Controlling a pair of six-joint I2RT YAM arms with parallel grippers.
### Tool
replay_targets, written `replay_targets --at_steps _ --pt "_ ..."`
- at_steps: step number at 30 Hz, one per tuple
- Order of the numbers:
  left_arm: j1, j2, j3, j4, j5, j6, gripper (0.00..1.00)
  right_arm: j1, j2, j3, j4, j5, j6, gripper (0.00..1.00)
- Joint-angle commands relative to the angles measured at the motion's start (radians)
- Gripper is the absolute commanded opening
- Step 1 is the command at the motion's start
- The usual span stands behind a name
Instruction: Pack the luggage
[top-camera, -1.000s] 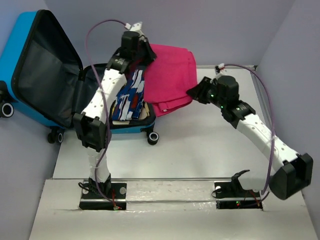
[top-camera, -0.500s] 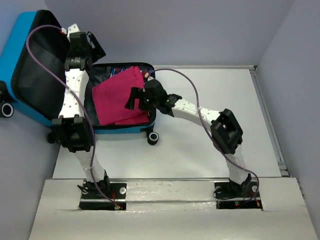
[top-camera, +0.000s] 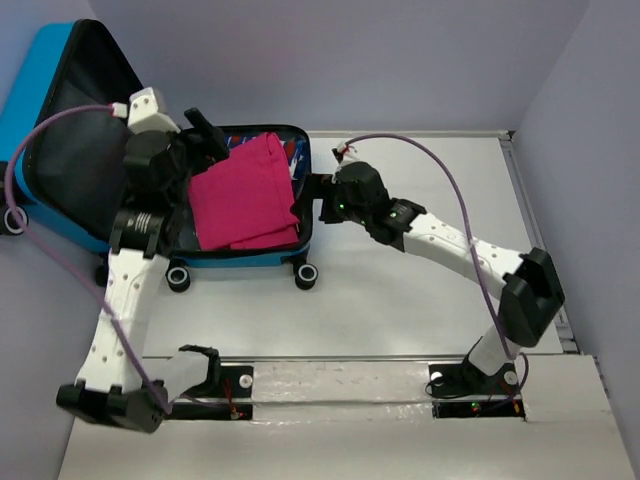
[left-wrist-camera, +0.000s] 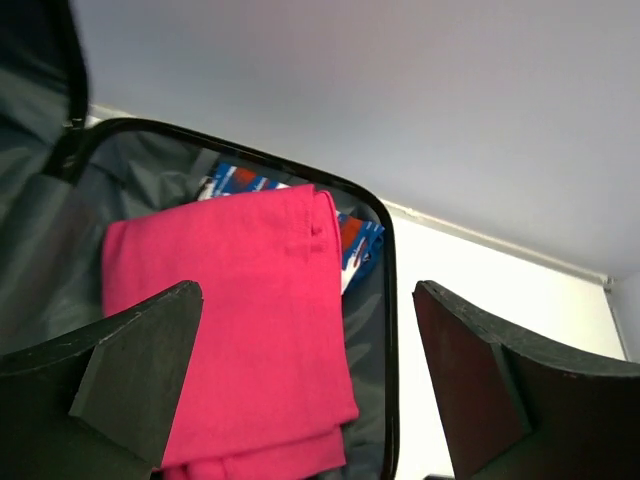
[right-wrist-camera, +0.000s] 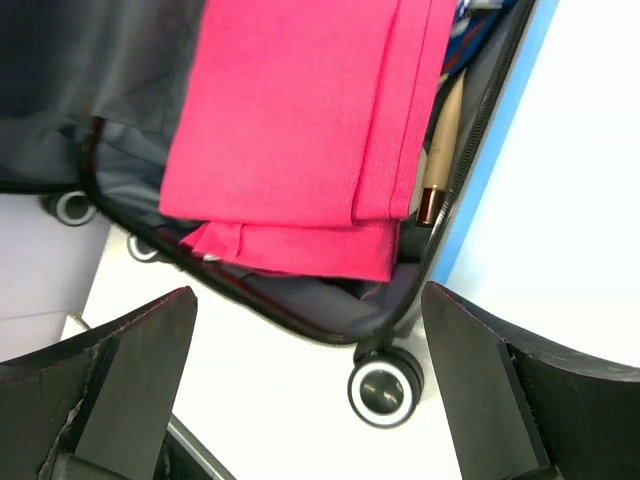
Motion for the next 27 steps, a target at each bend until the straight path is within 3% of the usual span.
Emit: replay_targets --at_steps 1,3,4,5,9,11,18,21,24,27 --pt "-0.004 -0.242 -0.147 -0.022 -0.214 -0.015 0.98 0.003 -0.198 -0.123 0.094 0.054 -0.069 1.00" --pt "-0.004 -0.337 -0.195 -0.077 -0.292 -0.006 0.97 0.003 -0.270 -0.187 0.110 0.045 -0.084 0.97" --pt "-0.004 -0.363 -0.210 -0.154 -0.386 0.004 0.97 0.003 -0.305 -0.251 0.120 0.037 -0.087 0.85" --pt "-0.004 -0.383 -0.222 -0.189 -0.444 0.011 0.97 0.003 -0.335 -0.284 0.127 0.036 -0.090 0.80" --pt "0.002 -0.486 -0.328 -0.347 -0.724 0.012 0.97 0.003 -0.456 -0.405 0.133 0.037 -0.128 0.77" --pt "0.028 -0.518 -0.389 -0.346 -0.789 0.021 0.98 0.003 -0.490 -0.430 0.133 0.049 -0.144 0.78" --pt "0.156 -0.405 -0.436 -0.292 -0.794 0.026 0.99 -0.042 -0.533 -0.513 0.145 -0.004 -0.161 0.80" --pt "0.319 -0.324 -0.393 -0.253 -0.673 0.034 0.98 -0.094 -0.557 -0.543 0.145 -0.042 -0.177 0.80" --pt "0.407 -0.241 -0.351 -0.249 -0.621 0.021 0.96 -0.132 -0.568 -0.560 0.145 -0.090 -0.184 0.80" --pt "0.418 -0.204 -0.336 -0.239 -0.706 0.014 0.91 -0.152 -0.562 -0.582 0.179 -0.128 -0.187 0.80"
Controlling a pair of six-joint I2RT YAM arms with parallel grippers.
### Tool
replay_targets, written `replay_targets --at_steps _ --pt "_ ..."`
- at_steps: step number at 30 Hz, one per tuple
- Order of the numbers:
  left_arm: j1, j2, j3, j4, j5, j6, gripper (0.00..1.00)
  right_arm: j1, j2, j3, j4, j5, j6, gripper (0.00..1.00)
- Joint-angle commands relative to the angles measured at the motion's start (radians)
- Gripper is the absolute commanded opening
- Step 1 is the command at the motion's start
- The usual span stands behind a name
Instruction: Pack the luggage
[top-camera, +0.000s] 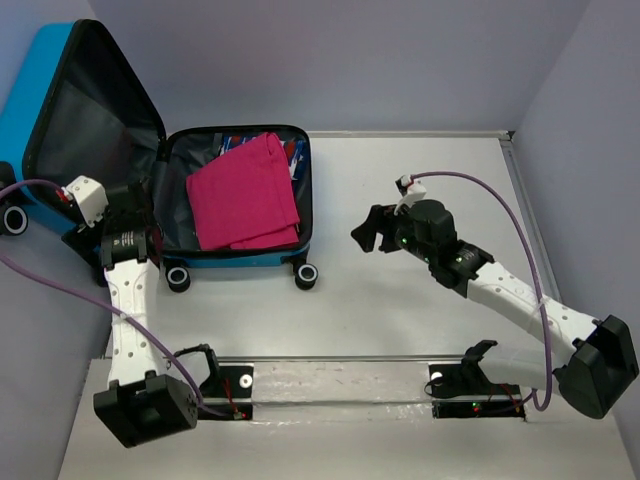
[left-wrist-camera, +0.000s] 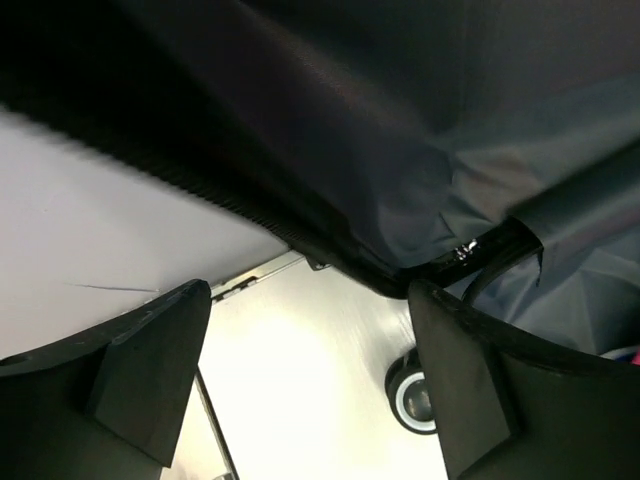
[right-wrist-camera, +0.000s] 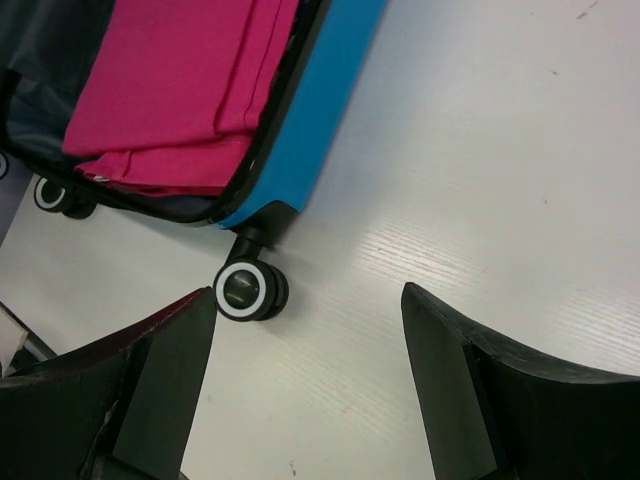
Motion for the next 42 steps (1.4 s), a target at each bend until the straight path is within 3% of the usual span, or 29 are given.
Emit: replay_targets --at_steps 1,10,16,17,19,20,21,24,25,26,28,29,35,37,38,40,42 --pt "0.021 0.021 0.068 0.072 -0.085 -0.006 0.90 -0.026 -0.015 -0.023 0.088 -0.081 -0.028 0.80" --pt "-0.012 0.116 0.159 0.139 -0.166 0.037 0.78 -0.026 0.026 -0.029 0.101 -0.118 -0.027 0.80" --pt "-0.023 0.159 0.225 0.162 -0.217 0.058 0.47 -0.026 0.028 -0.033 0.097 -0.126 -0.022 0.79" --pt "-0.023 0.171 0.246 0.156 -0.211 0.054 0.31 -0.026 0.022 -0.036 0.097 -0.126 -0.021 0.79" --pt "-0.031 0.165 0.245 0.164 -0.182 0.048 0.13 -0.026 0.017 -0.047 0.095 -0.124 -0.021 0.79" --pt "-0.054 0.152 0.237 0.184 -0.179 0.052 0.06 -0.026 0.015 -0.049 0.094 -0.120 -0.021 0.78" --pt "-0.075 0.146 0.220 0.196 -0.183 0.057 0.06 -0.026 0.015 -0.052 0.091 -0.119 -0.021 0.78" --pt "-0.208 0.118 0.164 0.239 -0.295 0.097 0.06 -0.026 0.025 -0.055 0.086 -0.104 -0.018 0.78" --pt "-0.285 0.103 0.124 0.333 -0.347 0.136 0.06 -0.026 0.029 -0.055 0.085 -0.090 -0.015 0.78" --pt "-0.436 0.063 0.029 0.406 -0.401 0.260 0.06 -0.026 0.034 -0.052 0.085 -0.081 -0.013 0.78" --pt "-0.570 0.024 -0.045 0.560 -0.467 0.366 0.06 -0.026 0.057 -0.046 0.080 -0.069 -0.007 0.78" --pt "-0.689 0.009 -0.072 0.581 -0.491 0.418 0.06 -0.026 0.063 -0.038 0.080 -0.064 -0.002 0.78" --pt "-0.988 -0.057 -0.201 0.613 -0.599 0.483 0.06 -0.026 0.109 -0.013 0.078 -0.028 0.040 0.79" --pt "-1.095 -0.068 -0.193 0.495 -0.558 0.441 0.39 -0.026 0.118 -0.006 0.077 -0.008 0.053 0.80" --pt "-1.142 -0.071 -0.173 0.434 -0.544 0.392 0.73 -0.026 0.127 -0.004 0.075 -0.004 0.057 0.80" --pt "-1.259 -0.072 -0.108 0.304 -0.457 0.329 0.98 -0.026 0.141 0.010 0.069 0.014 0.065 0.80" --pt "-1.336 -0.066 -0.046 0.249 -0.427 0.292 0.99 -0.026 0.152 0.019 0.066 0.040 0.071 0.80"
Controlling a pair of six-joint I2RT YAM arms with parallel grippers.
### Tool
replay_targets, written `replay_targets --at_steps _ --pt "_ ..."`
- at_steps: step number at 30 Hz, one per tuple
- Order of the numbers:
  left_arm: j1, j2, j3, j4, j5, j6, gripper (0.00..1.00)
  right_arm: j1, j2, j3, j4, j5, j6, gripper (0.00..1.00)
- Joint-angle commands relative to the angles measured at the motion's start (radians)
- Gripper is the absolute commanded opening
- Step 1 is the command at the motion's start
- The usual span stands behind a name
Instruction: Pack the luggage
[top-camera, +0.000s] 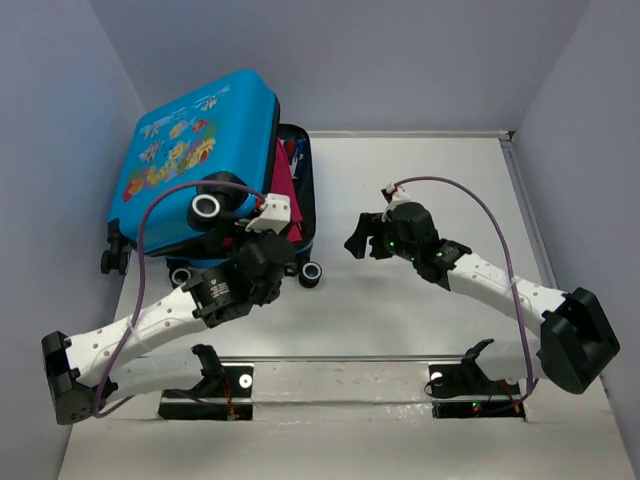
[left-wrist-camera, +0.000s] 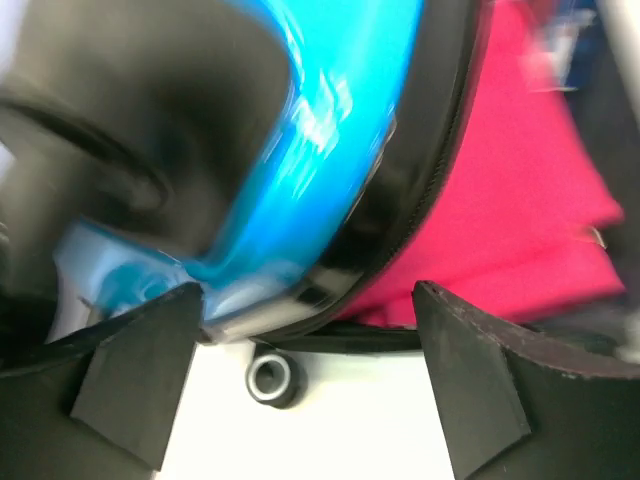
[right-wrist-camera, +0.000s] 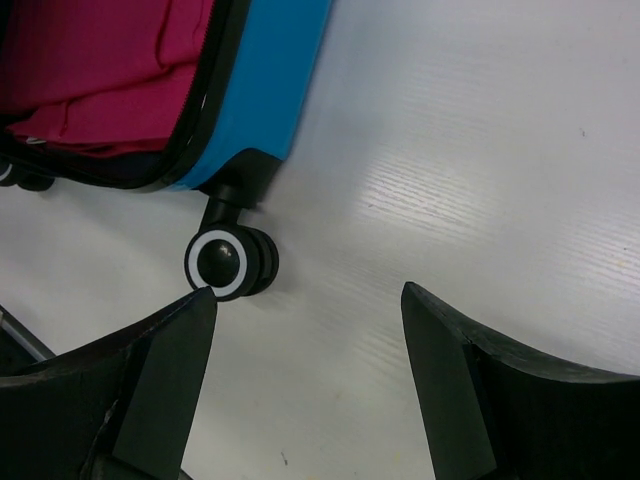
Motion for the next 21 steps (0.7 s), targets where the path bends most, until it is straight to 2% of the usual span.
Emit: replay_targets --at_steps 1,3,4,7,8,10,11,13,14,15,16,17,18,19,20,21 --pt "-0.177 -0.024 0.161 -0.145 0.161 -0.158 0.99 -0.002 0.026 0.073 0.023 0.087 0.024 0.80" --pt "-0.200 0.007 0.226 -0.183 0.323 -0.161 0.99 -0.002 0.035 0.081 0.023 0.100 0.026 0.80" --pt "-0.204 0.024 0.254 -0.219 0.483 -0.172 0.99 -0.002 0.043 0.088 -0.008 0.114 0.026 0.80" --pt "-0.208 0.085 0.372 -0.240 0.627 -0.210 0.99 -0.002 0.050 0.096 -0.014 0.131 0.027 0.76" --pt "-0.208 0.088 0.394 -0.196 0.692 -0.203 0.99 -0.002 0.052 0.102 -0.016 0.139 0.029 0.72" --pt "-0.205 0.081 0.445 -0.099 0.672 -0.186 0.99 -0.002 0.052 0.108 -0.025 0.154 0.029 0.65" --pt "-0.196 0.075 0.452 -0.062 0.667 -0.172 0.99 -0.002 0.049 0.113 -0.028 0.159 0.027 0.57" --pt "-0.095 0.078 0.501 -0.019 0.682 -0.176 0.97 -0.002 0.040 0.113 -0.032 0.159 0.021 0.46" --pt "-0.037 0.110 0.529 -0.039 0.694 -0.195 0.94 -0.002 0.037 0.114 -0.034 0.154 0.020 0.34" --pt "0.096 0.130 0.585 -0.055 0.717 -0.228 0.84 -0.002 0.035 0.114 -0.036 0.150 0.017 0.29" --pt "0.159 0.150 0.612 -0.091 0.745 -0.239 0.79 -0.002 0.033 0.114 -0.034 0.139 0.015 0.23" --pt "0.215 0.195 0.636 -0.109 0.733 -0.250 0.63 -0.002 0.033 0.116 -0.034 0.133 0.014 0.12" --pt "0.265 0.216 0.679 -0.128 0.719 -0.261 0.54 -0.002 0.035 0.118 -0.034 0.124 0.009 0.08" --pt "0.380 0.237 0.698 -0.154 0.724 -0.285 0.42 -0.002 0.035 0.119 -0.034 0.116 0.004 0.07" --pt "0.446 0.254 0.716 -0.164 0.743 -0.302 0.31 -0.002 0.035 0.119 -0.033 0.105 -0.002 0.07" --pt "0.515 0.283 0.741 -0.172 0.768 -0.319 0.14 -0.002 0.033 0.118 -0.025 0.096 -0.011 0.07"
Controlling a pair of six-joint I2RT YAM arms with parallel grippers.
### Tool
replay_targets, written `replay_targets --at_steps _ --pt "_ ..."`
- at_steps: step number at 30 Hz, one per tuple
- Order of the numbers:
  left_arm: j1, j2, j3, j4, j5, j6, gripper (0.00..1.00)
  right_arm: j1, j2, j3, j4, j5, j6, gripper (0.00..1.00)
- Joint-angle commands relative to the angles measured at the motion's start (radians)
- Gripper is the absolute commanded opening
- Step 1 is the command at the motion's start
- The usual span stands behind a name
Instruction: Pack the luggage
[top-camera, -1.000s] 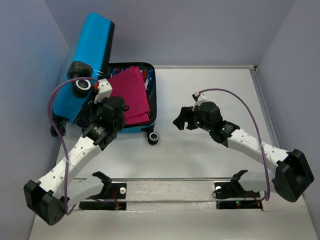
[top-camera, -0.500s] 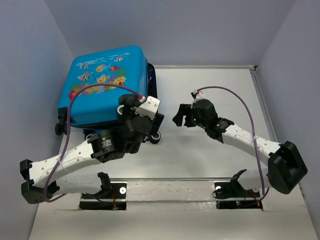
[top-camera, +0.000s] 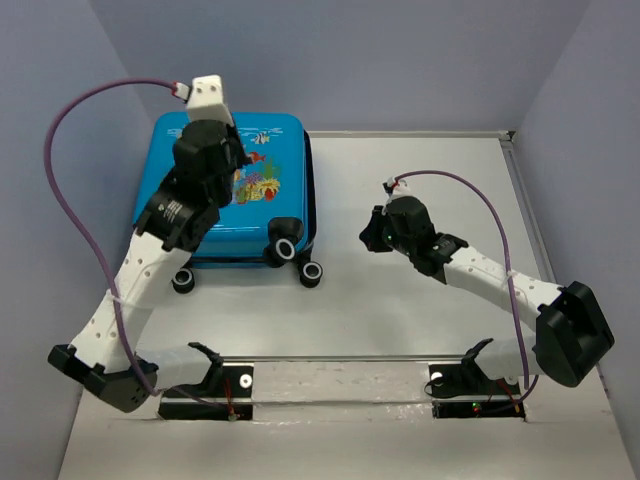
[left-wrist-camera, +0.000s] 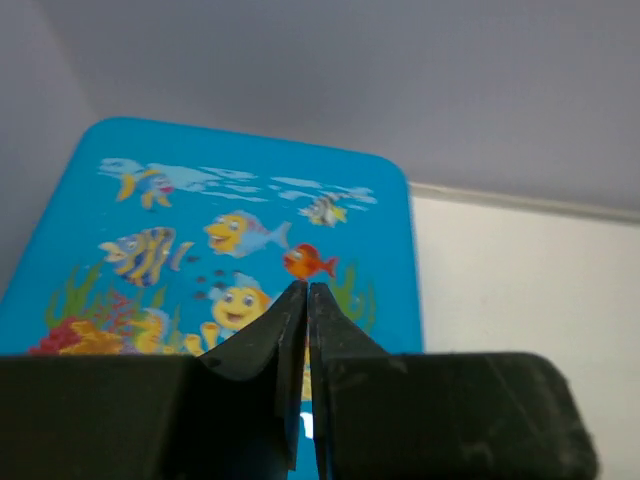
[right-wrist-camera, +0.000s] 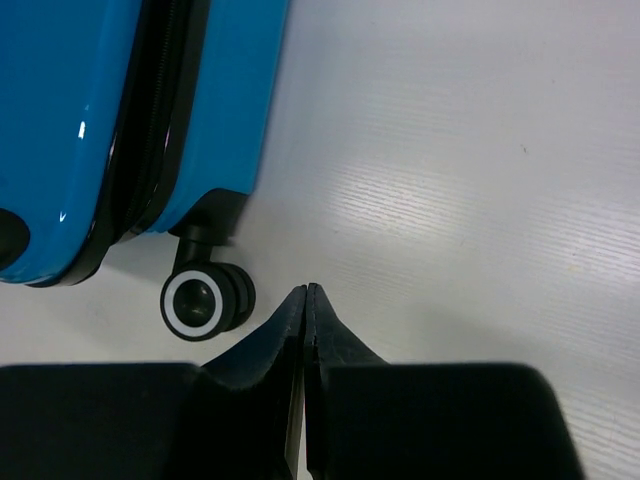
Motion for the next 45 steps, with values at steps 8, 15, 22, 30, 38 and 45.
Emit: replay_targets --at_steps 8,15,22,30,38,45 --pt "0.754 0.227 0.124 -0.061 0.293 -0.187 0.06 -0.002 -0.013 0.050 0.041 -0.084 -0.069 0.07" --pt "0.900 0.351 0.055 -0.041 0.155 -0.181 0.06 -0.002 0.005 0.064 0.054 -0.142 -0.085 0.07" --pt "0.998 0.520 0.121 -0.099 0.075 -0.167 0.06 -0.002 -0.021 0.040 0.100 -0.167 -0.096 0.07" --pt "1.009 0.693 0.228 -0.191 0.195 -0.137 0.06 -0.002 -0.042 -0.003 0.118 -0.176 -0.102 0.07" --pt "1.015 0.712 0.051 -0.086 0.543 -0.203 0.06 -0.002 -0.015 0.015 0.121 -0.147 -0.082 0.07" --pt "0.954 0.498 -0.394 0.149 0.847 -0.278 0.06 -0.095 0.007 0.072 0.100 -0.133 -0.070 0.07"
